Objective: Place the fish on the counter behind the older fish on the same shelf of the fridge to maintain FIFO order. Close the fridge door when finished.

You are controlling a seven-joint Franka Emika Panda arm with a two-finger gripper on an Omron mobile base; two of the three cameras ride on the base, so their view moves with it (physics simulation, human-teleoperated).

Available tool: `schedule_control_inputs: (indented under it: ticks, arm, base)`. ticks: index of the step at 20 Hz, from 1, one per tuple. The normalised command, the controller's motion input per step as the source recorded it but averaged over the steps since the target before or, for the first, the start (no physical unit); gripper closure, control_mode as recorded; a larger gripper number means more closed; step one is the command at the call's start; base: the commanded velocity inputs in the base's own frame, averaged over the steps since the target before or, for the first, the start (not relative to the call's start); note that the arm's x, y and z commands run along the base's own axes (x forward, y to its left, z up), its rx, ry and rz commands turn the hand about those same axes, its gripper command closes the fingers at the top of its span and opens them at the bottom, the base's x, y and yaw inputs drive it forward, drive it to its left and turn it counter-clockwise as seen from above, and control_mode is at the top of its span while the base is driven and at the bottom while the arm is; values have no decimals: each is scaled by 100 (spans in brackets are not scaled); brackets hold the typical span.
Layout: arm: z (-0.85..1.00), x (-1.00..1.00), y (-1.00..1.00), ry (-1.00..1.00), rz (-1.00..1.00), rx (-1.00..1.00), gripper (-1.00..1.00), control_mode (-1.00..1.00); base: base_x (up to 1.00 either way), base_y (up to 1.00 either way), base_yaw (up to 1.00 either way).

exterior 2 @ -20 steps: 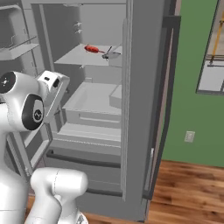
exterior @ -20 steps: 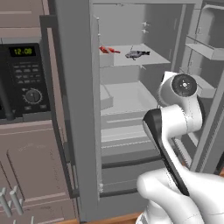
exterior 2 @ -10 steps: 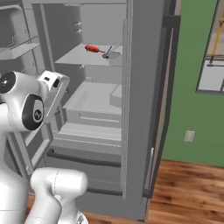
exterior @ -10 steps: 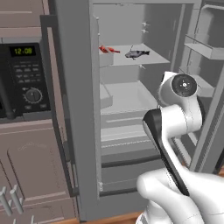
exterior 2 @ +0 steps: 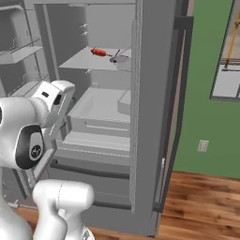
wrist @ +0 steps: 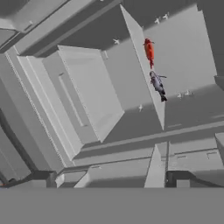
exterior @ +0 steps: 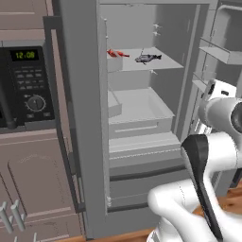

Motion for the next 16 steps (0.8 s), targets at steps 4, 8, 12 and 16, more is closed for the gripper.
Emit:
schedule_control_inputs:
  ticks: [4,8,12,16]
  arm:
    - [27,-100,-78,-47,0,0,-100,-100]
    - [13,-87,-89,-34,0,4,-100,-100]
    - [4,-62,-100,-20,0,11,-100,-100]
    - [-9,-18,-100,-7,0,15,-100,-100]
  base:
    - [0,0,0]
    - [0,0,0]
    - [0,0,0]
    - [0,0,0]
